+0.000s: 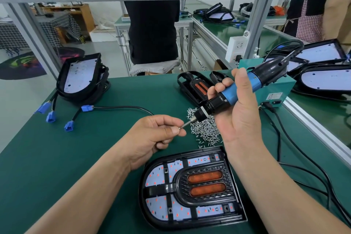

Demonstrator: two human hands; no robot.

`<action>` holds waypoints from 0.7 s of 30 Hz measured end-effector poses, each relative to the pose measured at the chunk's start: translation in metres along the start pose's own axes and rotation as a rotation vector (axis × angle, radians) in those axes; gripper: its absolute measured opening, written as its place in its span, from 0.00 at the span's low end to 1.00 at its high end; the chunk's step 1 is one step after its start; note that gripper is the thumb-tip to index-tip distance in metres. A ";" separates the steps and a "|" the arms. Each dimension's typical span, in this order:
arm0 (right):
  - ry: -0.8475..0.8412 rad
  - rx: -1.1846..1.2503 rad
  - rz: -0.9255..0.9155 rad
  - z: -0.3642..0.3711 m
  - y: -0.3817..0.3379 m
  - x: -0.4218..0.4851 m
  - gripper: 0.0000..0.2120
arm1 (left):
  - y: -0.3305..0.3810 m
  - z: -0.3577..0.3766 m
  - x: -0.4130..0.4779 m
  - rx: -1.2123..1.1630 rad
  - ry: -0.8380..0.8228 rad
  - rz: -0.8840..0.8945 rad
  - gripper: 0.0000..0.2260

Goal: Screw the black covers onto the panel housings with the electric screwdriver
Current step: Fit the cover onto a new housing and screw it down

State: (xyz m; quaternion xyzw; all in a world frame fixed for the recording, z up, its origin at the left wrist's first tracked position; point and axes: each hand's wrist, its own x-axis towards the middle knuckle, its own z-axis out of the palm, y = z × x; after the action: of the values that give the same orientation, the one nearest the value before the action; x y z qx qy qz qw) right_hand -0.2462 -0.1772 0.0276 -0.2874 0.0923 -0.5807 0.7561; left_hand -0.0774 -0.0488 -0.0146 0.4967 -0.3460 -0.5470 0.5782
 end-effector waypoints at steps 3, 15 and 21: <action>0.083 -0.022 -0.005 -0.001 0.001 0.000 0.15 | 0.000 0.001 -0.001 0.048 0.034 0.038 0.07; 0.180 0.008 -0.010 -0.001 -0.001 -0.003 0.14 | 0.010 0.012 -0.008 0.343 0.102 0.117 0.13; 0.162 0.051 0.010 -0.007 -0.007 -0.001 0.13 | 0.010 0.012 -0.008 0.309 0.089 0.106 0.06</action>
State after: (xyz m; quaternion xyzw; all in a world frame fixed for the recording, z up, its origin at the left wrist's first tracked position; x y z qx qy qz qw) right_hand -0.2557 -0.1792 0.0259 -0.2196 0.1398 -0.6003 0.7563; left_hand -0.0870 -0.0444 -0.0009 0.5846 -0.4258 -0.4333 0.5378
